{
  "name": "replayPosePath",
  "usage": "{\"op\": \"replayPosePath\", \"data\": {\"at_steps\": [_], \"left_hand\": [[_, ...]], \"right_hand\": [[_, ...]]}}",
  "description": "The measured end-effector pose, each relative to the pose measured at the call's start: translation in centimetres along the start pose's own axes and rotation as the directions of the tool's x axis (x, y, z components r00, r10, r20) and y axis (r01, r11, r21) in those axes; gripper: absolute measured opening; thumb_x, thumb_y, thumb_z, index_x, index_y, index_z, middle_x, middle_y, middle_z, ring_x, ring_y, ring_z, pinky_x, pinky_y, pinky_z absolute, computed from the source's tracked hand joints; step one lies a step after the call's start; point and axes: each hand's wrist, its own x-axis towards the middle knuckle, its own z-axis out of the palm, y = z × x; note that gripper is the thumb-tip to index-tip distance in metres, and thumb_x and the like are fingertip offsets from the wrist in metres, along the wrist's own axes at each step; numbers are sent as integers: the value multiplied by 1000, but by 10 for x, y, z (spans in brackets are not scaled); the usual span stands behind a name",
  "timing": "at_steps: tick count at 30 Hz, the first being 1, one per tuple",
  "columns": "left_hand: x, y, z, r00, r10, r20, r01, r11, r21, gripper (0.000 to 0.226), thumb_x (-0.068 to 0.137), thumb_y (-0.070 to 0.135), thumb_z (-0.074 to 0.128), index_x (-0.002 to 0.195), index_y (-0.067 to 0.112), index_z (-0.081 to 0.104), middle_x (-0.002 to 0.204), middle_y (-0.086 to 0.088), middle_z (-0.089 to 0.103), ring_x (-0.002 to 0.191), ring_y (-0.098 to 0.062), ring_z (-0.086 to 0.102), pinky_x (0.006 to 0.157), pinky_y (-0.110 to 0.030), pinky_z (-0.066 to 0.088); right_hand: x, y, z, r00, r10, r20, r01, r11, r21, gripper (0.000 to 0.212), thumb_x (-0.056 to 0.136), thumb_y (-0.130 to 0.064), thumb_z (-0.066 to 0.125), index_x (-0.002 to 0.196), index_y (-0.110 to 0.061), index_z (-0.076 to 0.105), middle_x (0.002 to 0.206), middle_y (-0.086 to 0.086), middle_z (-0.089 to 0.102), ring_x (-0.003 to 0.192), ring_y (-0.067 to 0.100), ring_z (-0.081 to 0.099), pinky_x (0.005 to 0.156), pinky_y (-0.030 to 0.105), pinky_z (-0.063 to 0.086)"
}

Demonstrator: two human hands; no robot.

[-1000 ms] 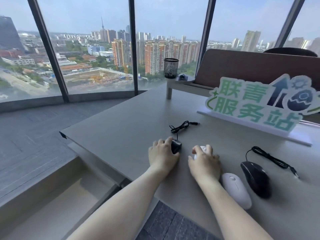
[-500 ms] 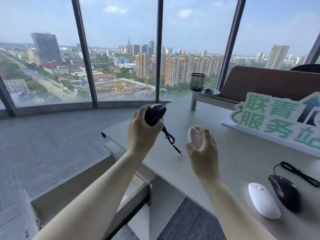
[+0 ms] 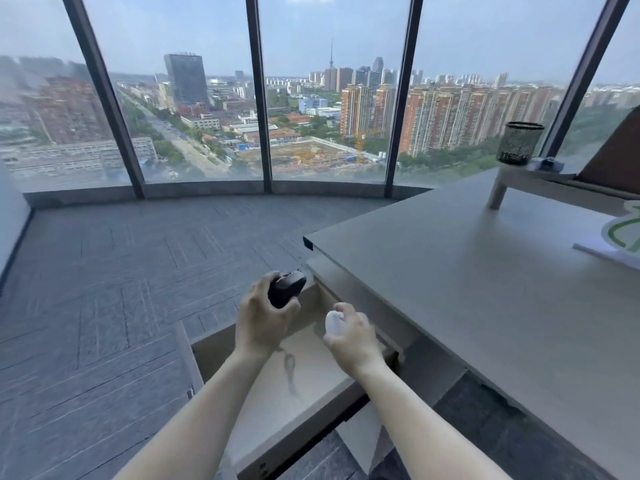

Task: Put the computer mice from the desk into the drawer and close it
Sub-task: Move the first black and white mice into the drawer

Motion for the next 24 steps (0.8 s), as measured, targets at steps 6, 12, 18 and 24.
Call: {"op": "replayPosePath", "data": {"at_steps": [6,12,18,24], "left_hand": [[-17,-88,34,949,-284,135,266,954,138,57,71,32,64,126,23,53,114,-8,60,109,-28,54,92,-35,44],[-27,-128,67,833,-505,225,410,837,363,58,73,38,59,130,28,48,122,-10,55,115,-32,48,95,-34,41],[-26,-137,80,798,-543,261,386,794,470,55,79,44,57,128,22,45,124,-15,53,119,-37,46,96,-39,41],[-17,-102,69,882,-429,194,337,863,376,43,85,25,51,127,17,51,127,-14,53,119,-35,45,99,-37,36]], "right_hand": [[44,39,61,985,130,112,-83,933,-350,48,90,-19,36,138,-22,40,138,15,45,125,37,36,100,41,37],[66,65,89,942,233,242,-35,784,-619,39,90,-21,45,130,-21,43,135,15,42,121,35,42,95,43,43],[69,67,99,912,269,309,38,695,-718,57,89,-26,58,139,-21,32,140,18,38,123,36,44,95,44,43],[53,40,53,989,48,137,29,859,-511,32,95,-24,41,125,-17,50,130,11,49,114,33,52,85,39,47]]}}
